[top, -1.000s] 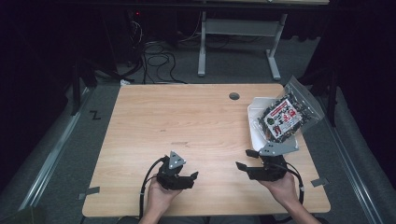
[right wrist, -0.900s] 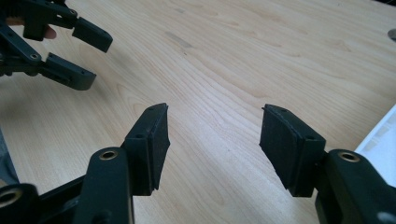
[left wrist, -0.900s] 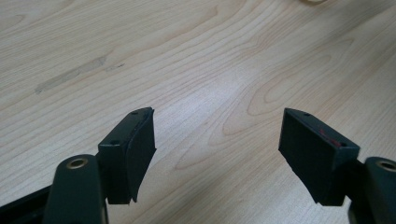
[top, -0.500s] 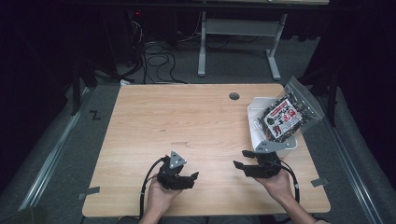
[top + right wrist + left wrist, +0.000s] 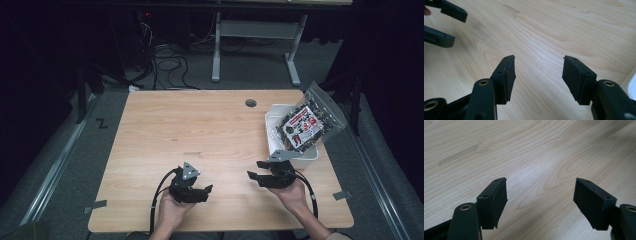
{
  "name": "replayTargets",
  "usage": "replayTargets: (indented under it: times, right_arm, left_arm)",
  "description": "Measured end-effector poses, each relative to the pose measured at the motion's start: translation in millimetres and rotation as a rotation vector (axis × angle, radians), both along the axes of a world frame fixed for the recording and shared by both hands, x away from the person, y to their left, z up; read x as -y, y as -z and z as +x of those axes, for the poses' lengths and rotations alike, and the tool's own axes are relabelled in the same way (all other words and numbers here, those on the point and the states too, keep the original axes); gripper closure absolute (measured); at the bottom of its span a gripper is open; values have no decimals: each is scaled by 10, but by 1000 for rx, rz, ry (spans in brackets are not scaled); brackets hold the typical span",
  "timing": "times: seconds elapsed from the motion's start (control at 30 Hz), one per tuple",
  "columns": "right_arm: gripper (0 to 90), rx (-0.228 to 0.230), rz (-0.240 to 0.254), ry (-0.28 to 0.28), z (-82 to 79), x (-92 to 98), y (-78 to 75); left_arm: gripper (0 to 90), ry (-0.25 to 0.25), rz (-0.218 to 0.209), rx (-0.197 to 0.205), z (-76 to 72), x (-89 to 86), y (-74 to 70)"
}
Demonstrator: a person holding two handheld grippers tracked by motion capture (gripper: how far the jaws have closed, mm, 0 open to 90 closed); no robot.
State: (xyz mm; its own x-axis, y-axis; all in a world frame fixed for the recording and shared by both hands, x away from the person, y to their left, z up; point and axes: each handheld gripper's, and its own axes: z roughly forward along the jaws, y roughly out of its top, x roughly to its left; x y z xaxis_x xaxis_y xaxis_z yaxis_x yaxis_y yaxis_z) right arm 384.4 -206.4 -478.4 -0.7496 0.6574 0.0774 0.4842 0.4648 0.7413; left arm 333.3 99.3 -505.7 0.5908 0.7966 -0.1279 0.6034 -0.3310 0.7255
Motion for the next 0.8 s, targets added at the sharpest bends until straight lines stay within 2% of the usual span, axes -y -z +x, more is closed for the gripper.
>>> replayTargets:
  times: [0.27, 0.8]
  right_arm:
    - [443, -21, -2, 11, 24, -8, 90]
    - [444, 18, -56, 24, 39, 3, 200]
  left_arm:
    - [274, -1, 0, -3, 11, 6, 11]
    - [274, -14, 11, -22, 58, -11, 48]
